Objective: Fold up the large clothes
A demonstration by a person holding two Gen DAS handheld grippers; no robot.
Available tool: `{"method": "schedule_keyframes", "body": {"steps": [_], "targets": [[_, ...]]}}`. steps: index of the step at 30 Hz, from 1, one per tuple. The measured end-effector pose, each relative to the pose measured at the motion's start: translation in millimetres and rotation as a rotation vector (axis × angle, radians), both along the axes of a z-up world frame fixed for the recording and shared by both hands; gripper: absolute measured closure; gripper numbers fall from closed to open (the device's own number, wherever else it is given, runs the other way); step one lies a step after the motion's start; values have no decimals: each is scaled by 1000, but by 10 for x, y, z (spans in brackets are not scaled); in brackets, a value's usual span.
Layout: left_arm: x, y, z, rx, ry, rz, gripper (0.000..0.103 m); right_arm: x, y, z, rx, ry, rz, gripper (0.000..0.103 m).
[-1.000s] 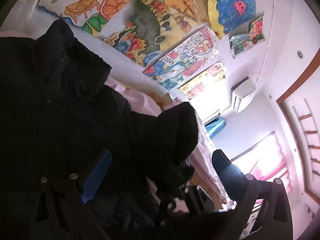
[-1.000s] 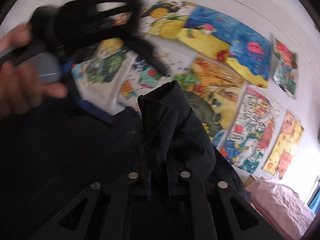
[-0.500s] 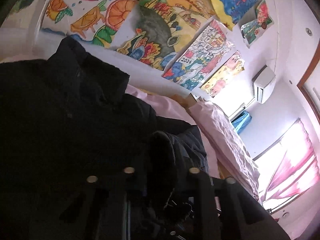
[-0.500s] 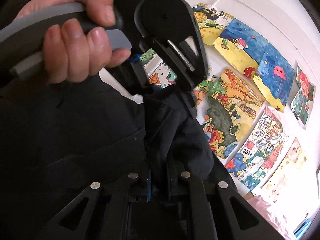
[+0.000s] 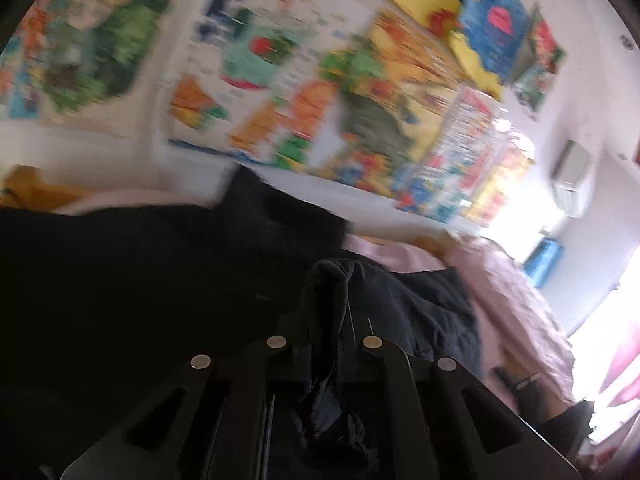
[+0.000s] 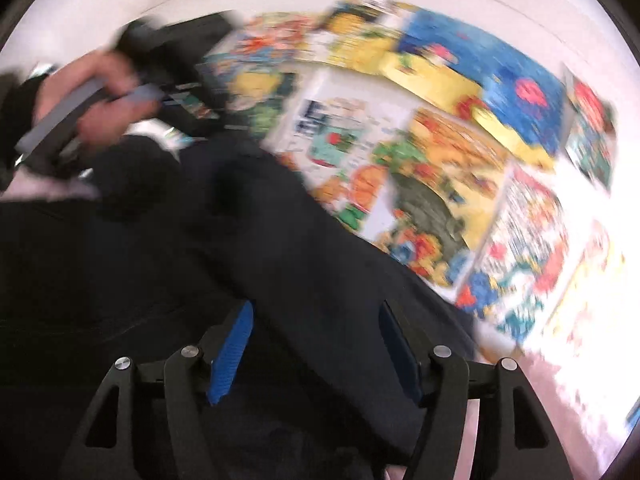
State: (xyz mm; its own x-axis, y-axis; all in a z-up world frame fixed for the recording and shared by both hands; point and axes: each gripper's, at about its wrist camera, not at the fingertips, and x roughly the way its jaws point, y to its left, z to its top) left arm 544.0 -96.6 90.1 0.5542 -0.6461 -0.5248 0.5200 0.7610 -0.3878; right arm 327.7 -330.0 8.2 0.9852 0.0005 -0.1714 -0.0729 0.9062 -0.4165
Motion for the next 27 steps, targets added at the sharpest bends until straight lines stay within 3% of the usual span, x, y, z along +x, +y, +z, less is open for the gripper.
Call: {"method": "schedule_keyframes", "body": {"steps": [5,10,14,20,24,26,27], "targets": [[13,322,-138,222,-91,182,97,335,-425,51,149,77,-148,22],[203,396,-509,275,-17,209,97,824,-677,-141,200,206,-231,22],[268,354,-807,387,-13,236,97,1118,-772,-324,181,299,-253,22],[493,337,-1187,524,5,271,96,1381,-722,-751,78,405,-285,22],[492,379,-1337,539,-26,274,90,1401,-672,-860,27,403,-291,19],[432,405,-1283,538,-41,284,82,1389,-715,-850,42,395,-290,14],[400,413,-1249,541,-44,298,70,1377,-748,-841,60,392,-290,9]]}}
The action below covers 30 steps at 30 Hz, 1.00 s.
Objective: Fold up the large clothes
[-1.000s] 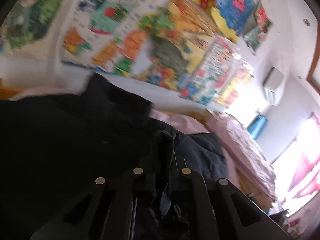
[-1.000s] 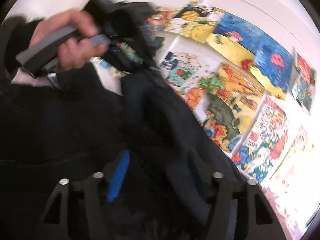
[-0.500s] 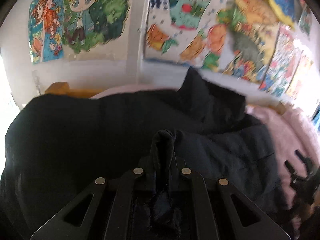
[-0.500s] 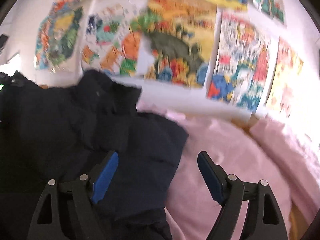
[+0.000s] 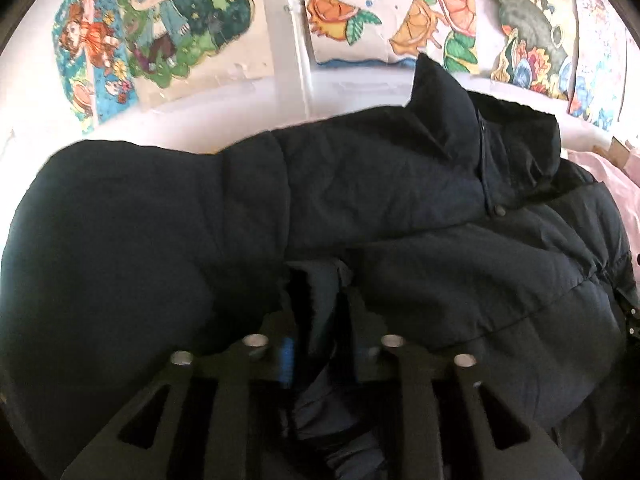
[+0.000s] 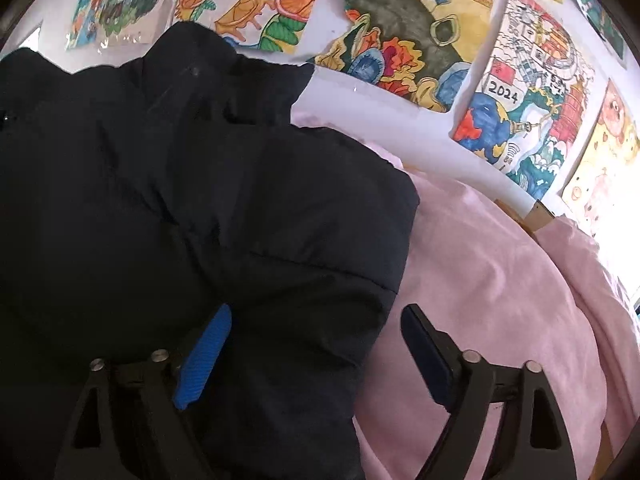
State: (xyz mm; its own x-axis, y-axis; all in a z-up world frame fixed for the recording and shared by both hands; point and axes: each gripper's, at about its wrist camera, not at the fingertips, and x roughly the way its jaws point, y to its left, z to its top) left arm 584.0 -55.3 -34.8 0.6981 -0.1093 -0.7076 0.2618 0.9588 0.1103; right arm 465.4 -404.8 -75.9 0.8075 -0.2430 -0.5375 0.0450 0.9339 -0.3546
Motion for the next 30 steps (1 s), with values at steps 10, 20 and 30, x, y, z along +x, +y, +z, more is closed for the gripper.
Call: {"method": "schedule_keyframes", "body": {"steps": [10,20,30], "targets": [[-1124,553,525,-191,-146,17,11,-266,3,236,82,-42,102,0],[-1638,1798,526,-398,-50,550,6,-556,316,534,98,-101,231,0],[-1625,2732,117,-781,-30,895,6,-691,475,553,115,-83,282,0]]}}
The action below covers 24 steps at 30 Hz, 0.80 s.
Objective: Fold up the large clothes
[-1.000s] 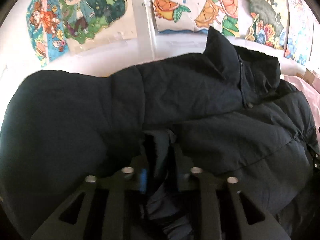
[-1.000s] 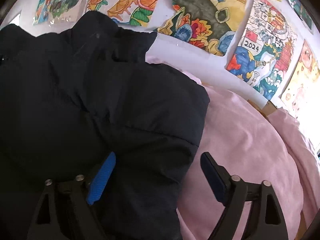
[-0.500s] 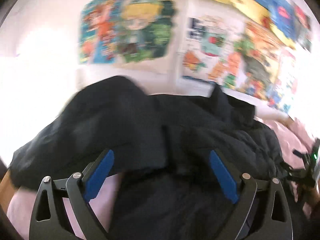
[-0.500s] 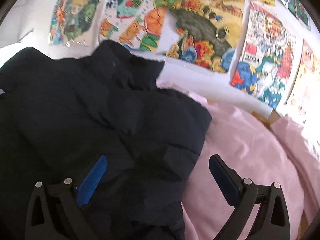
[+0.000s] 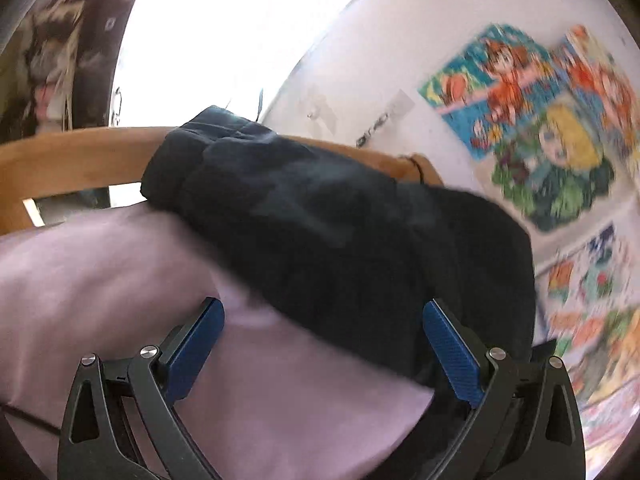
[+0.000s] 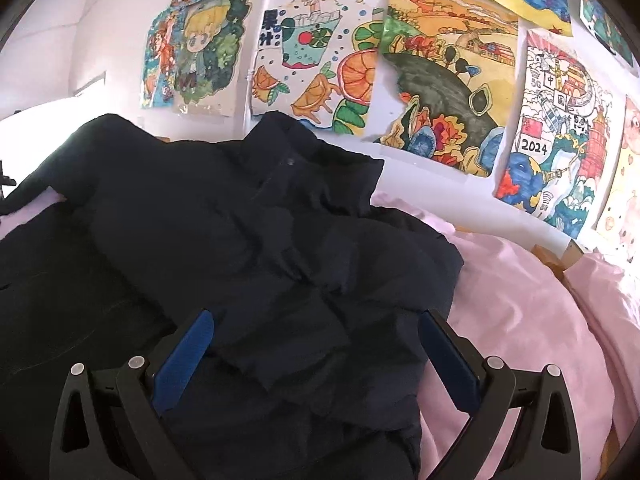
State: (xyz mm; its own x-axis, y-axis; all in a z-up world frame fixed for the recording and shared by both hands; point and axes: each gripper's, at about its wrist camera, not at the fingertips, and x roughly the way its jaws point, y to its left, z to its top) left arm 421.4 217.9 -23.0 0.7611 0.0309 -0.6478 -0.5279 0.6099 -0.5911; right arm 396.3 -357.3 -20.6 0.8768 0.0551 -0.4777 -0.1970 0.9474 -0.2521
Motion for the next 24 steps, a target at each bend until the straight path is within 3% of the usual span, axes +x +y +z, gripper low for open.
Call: {"method": "schedule_keyframes", "body": {"steps": [3,5,7,8,10,12,18,24], "targets": [[29,79,59,-27,-71,43,7,-21,-20,-13,2,6,-11,0],[9,108,91,-32,-85,118,15,-41,-50,-18,9,9,-19,0],[11,237,90,-25,-77,160,47,-49,-77,-20,15,12,-29,0],[31,262,112,-2,-60,177,55,-53,-88,-18,16,12,-32,0],[-1,302,107,33,-57,198,80,-70,-95,-17,16,10,-39,0],[-20,278,145,64,-74,209,88,-92,-109,-14,11,8,-41,0],[-16,59,712,231,-245,134,98,-143,-159,18,27,-5,-53,0],[30,-694,1741,468,-496,-105,98,-162,-262,105,63,-39,-86,0]]}}
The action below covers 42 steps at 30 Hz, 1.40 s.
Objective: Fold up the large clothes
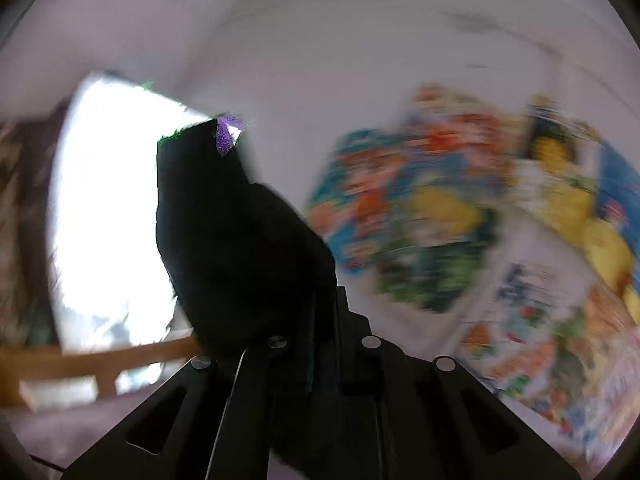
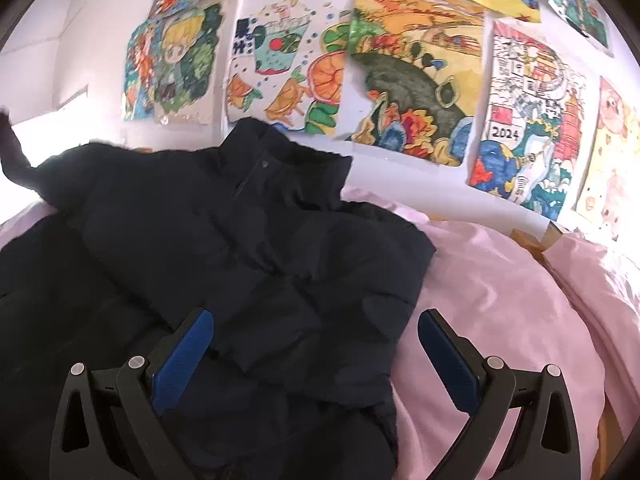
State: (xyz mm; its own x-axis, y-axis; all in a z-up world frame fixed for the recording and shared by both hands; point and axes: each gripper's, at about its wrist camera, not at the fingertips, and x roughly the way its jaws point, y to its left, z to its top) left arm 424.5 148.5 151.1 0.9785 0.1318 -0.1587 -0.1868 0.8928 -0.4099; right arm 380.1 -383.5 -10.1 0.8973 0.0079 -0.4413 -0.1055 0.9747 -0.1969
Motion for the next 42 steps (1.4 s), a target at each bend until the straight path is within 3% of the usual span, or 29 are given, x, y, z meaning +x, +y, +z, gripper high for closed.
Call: {"method": "schedule_keyframes", "body": {"steps": [4,8,13,17,21,23,25,26,31,35,38,42], "targets": [[26,-709,413,161,-76,-200,100,-16,-103,74,37,-19,-26,0],[-8,-1535,554,290,-138,-446,103,-47,-233,148,71,-37,-56,0],[19,-2325,460,358,-126,-648,103,-82,-410,188,120,-49,-99,0],[116,-2613,175,364,-33,-751,103,-98,-500,174,143,-45,-108,0],[127,-2428,-57,345,64,-732,103,-83,-510,123,144,-35,-95,0],[140,-2259,-195,377,126,-681,92,-53,-500,85,144,-27,-88,0],[106,-2068,-399,421,170,-649,50,-9,-472,46,144,-14,-77,0],[101,-1971,-502,435,190,-648,47,7,-453,29,141,-9,-69,0],[28,-1884,-1039,563,328,-714,46,137,-269,-34,137,63,39,0],[-35,-1802,-1372,633,394,-687,46,355,-50,-26,276,182,212,0],[-3,-1597,-1496,591,433,-594,46,560,185,-60,375,259,311,0],[31,-1285,-1551,464,459,-505,33,857,596,-152,411,337,425,0]]}}
